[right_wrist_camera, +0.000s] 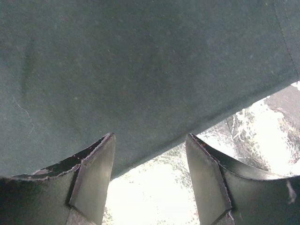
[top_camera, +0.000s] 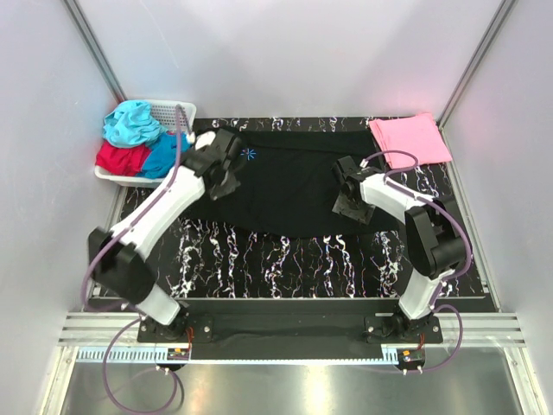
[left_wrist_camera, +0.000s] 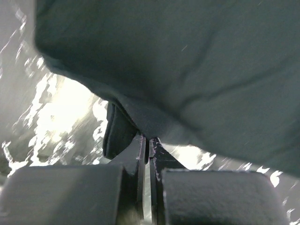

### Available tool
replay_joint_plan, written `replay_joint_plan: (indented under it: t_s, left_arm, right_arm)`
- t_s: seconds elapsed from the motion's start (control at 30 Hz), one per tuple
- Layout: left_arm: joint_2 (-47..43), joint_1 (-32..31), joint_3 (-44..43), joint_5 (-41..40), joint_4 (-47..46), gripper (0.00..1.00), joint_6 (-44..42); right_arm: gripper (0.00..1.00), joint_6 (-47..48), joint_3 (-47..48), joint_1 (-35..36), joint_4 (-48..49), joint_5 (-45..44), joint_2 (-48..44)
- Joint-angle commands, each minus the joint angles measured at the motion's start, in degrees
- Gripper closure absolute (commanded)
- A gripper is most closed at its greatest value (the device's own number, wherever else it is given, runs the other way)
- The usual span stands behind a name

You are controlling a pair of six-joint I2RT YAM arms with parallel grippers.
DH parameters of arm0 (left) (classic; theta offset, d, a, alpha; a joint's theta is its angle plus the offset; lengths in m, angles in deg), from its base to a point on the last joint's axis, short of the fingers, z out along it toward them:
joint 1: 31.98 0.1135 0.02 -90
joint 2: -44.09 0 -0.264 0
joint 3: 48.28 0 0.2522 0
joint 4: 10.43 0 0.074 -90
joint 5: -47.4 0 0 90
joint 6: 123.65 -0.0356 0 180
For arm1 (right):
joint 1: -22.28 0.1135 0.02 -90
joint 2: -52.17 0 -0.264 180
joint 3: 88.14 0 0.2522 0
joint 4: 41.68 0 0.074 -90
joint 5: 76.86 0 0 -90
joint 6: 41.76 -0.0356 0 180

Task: Fold and stack the t-shirts
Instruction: Flatten the tshirt out

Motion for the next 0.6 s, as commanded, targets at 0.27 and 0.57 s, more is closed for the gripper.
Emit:
replay_joint_plan:
  t_s: [0.27,0.57]
  left_arm:
    - [32.1,3.9,-23.5,9.5,-5.1,0.88,-8.0]
    - [24.9,6.8,-13.6,3.2,-10.4,0.24,-8.2]
  right_arm:
    - [0.32,2.3,5.2,0.0,0.9,0.5,2.3]
    - [0.32,3.9,6.3,0.0,1.7,2.4,3.8]
